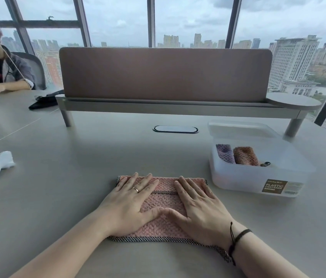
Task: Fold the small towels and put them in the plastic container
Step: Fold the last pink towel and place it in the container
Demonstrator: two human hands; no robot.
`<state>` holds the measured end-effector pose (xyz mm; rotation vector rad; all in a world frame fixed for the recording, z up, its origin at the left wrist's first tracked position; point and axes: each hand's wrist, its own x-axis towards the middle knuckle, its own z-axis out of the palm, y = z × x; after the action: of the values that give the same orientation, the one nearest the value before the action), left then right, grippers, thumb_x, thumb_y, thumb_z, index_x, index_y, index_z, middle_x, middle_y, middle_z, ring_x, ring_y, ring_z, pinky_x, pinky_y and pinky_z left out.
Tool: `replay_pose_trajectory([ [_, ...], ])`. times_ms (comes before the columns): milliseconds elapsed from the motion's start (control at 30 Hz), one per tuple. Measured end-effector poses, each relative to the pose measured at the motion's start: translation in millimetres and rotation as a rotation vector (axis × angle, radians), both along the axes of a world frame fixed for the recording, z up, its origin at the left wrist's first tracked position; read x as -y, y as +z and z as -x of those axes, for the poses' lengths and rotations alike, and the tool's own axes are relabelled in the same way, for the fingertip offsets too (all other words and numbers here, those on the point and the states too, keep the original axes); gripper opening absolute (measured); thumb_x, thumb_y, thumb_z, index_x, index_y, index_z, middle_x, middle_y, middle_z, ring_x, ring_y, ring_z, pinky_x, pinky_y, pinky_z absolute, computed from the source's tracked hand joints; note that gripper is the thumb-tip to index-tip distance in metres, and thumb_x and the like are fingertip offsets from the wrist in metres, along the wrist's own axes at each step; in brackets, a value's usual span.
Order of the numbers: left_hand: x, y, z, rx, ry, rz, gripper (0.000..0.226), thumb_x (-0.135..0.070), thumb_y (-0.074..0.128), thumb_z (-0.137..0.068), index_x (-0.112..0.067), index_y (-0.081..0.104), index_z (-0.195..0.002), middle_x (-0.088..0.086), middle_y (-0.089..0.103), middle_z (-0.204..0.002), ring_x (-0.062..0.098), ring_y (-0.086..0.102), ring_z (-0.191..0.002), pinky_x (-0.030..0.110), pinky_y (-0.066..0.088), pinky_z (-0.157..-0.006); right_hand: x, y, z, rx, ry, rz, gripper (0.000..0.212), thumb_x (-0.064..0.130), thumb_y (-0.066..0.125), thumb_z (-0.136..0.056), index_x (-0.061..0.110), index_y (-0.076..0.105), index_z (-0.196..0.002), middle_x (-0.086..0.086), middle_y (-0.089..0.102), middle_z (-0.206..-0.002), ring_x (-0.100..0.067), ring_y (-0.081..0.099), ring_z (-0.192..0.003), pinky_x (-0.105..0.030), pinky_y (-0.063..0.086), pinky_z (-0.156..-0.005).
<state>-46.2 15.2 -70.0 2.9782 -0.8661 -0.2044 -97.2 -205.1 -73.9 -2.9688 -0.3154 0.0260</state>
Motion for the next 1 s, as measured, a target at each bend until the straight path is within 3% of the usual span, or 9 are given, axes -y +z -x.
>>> replay_pose_trajectory([
  [133, 1, 1, 1, -0.006, 0.011, 0.020, 0.086, -0.089, 0.009, -0.081, -0.047, -0.015, -0.152, -0.021, -0.021, -0.160, 0.012, -0.024, -0.149, 0.039, -0.011, -0.123, 4, 12, 5, 0.151, 0.101, -0.120, 0.079, 0.080, 0.031, -0.085, 0.036, 0.029, -0.151, 0.013, 0.026, -0.159, -0.010, 0.015, -0.149, -0.040, 0.012, -0.122],
  [200, 1, 2, 0, 0.004, 0.003, 0.069, 0.086, -0.088, 0.014, -0.082, -0.047, -0.011, -0.153, -0.023, -0.017, -0.160, 0.008, -0.020, -0.150, 0.035, -0.010, -0.123, 9, 21, 9, 0.268, 0.202, -0.237, 0.058, 0.076, 0.053, -0.079, 0.040, 0.060, -0.125, 0.016, 0.056, -0.128, -0.008, 0.046, -0.124, -0.034, 0.036, -0.107],
  [267, 0, 2, -3, 0.036, -0.006, 0.193, 0.085, -0.085, 0.026, -0.084, -0.045, 0.005, -0.155, -0.024, -0.001, -0.161, 0.004, -0.009, -0.151, 0.032, -0.003, -0.124, 10, 26, 14, 0.211, 0.279, -0.340, 0.043, 0.070, 0.068, -0.072, 0.037, 0.070, -0.098, 0.018, 0.060, -0.095, -0.003, 0.053, -0.095, -0.029, 0.045, -0.086],
  [400, -4, 3, -7, 0.232, -0.076, 0.533, 0.049, -0.064, 0.059, -0.082, -0.037, 0.065, -0.123, -0.018, 0.056, -0.134, 0.003, 0.042, -0.133, 0.034, 0.038, -0.112, 0, 21, 17, 0.071, 0.413, -0.307, 0.030, 0.054, 0.075, -0.072, 0.030, 0.068, -0.087, 0.013, 0.057, -0.082, -0.002, 0.051, -0.080, -0.027, 0.046, -0.072],
  [533, -5, 13, -1, 0.167, -0.227, 0.712, 0.027, -0.050, 0.077, -0.076, -0.026, 0.066, -0.069, -0.017, 0.062, -0.072, 0.004, 0.059, -0.071, 0.030, 0.050, -0.066, -2, 18, 13, 0.096, 0.422, -0.337, 0.014, 0.039, 0.066, -0.082, 0.026, 0.062, -0.080, 0.014, 0.052, -0.079, -0.004, 0.047, -0.075, -0.027, 0.044, -0.069],
  [633, -4, 20, 9, -0.100, -0.252, 0.653, 0.042, -0.059, 0.083, -0.064, -0.021, 0.065, -0.067, -0.011, 0.062, -0.064, 0.007, 0.057, -0.058, 0.024, 0.045, -0.053, -1, 17, 13, 0.087, 0.400, -0.362, 0.016, 0.037, 0.065, -0.086, 0.023, 0.059, -0.080, 0.012, 0.054, -0.079, -0.003, 0.046, -0.075, -0.023, 0.040, -0.068],
  [767, 0, 22, 17, -0.005, -0.283, 0.392, 0.051, -0.069, 0.076, -0.060, -0.026, 0.062, -0.083, -0.010, 0.061, -0.074, 0.006, 0.056, -0.069, 0.024, 0.046, -0.061, -1, 19, 13, 0.034, 0.296, -0.456, 0.017, 0.039, 0.065, -0.089, 0.023, 0.062, -0.083, 0.013, 0.057, -0.075, 0.004, 0.051, -0.072, -0.009, 0.034, -0.063],
  [867, 0, 25, 17, 0.024, -0.295, 0.397, 0.019, -0.042, 0.067, -0.072, -0.030, 0.062, -0.086, -0.015, 0.060, -0.072, 0.001, 0.055, -0.068, 0.018, 0.041, -0.061, -2, 21, 14, 0.026, 0.255, -0.462, 0.018, 0.040, 0.065, -0.089, 0.024, 0.061, -0.083, 0.016, 0.054, -0.069, 0.006, 0.050, -0.068, -0.010, 0.033, -0.060],
  [1000, -7, 26, 11, -0.109, -0.192, 0.508, 0.014, -0.025, 0.060, -0.076, -0.031, 0.067, -0.087, -0.015, 0.066, -0.073, 0.004, 0.060, -0.066, 0.021, 0.046, -0.060, -3, 25, 19, 0.010, 0.238, -0.418, 0.047, 0.066, 0.069, -0.070, 0.032, 0.053, -0.099, 0.014, 0.058, -0.083, -0.003, 0.052, -0.074, -0.021, 0.042, -0.065],
])
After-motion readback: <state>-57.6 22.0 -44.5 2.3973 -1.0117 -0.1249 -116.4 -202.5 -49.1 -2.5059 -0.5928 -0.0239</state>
